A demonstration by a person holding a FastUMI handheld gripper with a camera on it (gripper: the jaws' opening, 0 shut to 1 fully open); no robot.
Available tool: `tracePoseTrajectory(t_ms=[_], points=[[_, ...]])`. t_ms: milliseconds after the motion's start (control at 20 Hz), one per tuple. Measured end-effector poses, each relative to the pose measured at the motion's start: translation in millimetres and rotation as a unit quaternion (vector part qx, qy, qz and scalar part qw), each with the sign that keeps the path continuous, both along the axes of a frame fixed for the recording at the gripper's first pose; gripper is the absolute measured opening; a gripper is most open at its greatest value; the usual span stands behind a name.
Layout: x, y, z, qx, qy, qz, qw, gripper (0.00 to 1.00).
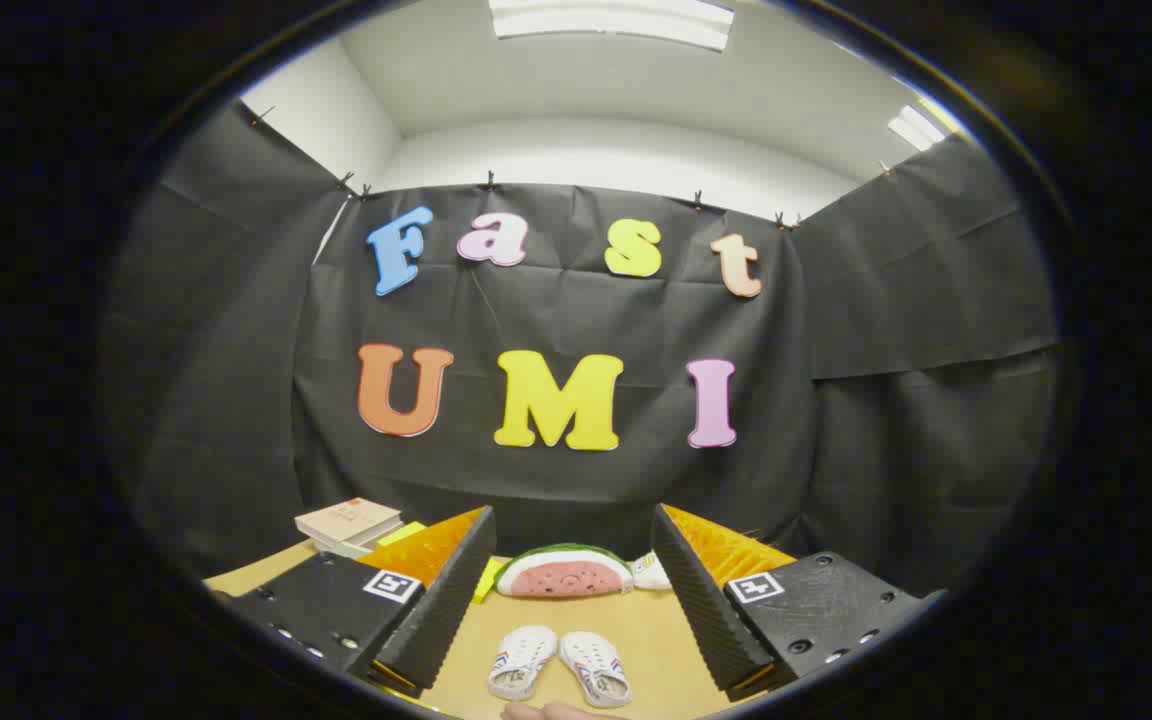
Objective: Open the storage box then place both shoes into the box .Put the left shoe in first, then the right shoe, with the right side of both shoes facing outward in a uniform manner.
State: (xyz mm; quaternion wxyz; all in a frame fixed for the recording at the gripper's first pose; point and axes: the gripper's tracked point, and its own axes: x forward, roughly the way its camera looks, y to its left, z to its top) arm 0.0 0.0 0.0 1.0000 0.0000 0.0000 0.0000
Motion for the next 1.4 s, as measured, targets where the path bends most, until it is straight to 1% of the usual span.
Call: tracePoseTrajectory(t_ms=[450,700,750,900,1050,1100,1200,1250,1350,1400], points=[[15,4,-19,0.025,0.044,-0.005,0.999,0.95],[23,6,-32,0.023,0.062,-0.007,0.998,0.95],[26,5,-38,0.024,0.066,-0.008,0.997,0.95],[38,8,-65,0.041,0.106,0.000,0.993,0.95],[58,13,-90,0.054,0.139,0.017,0.989,0.95],[68,12,-99,0.057,0.148,0.019,0.987,0.95],[89,17,-118,0.066,0.171,0.036,0.982,0.95],[100,22,-130,0.070,0.185,0.049,0.979,0.95],[123,38,-149,0.078,0.215,0.089,0.969,0.96],[134,47,-159,0.085,0.231,0.114,0.962,0.96]])
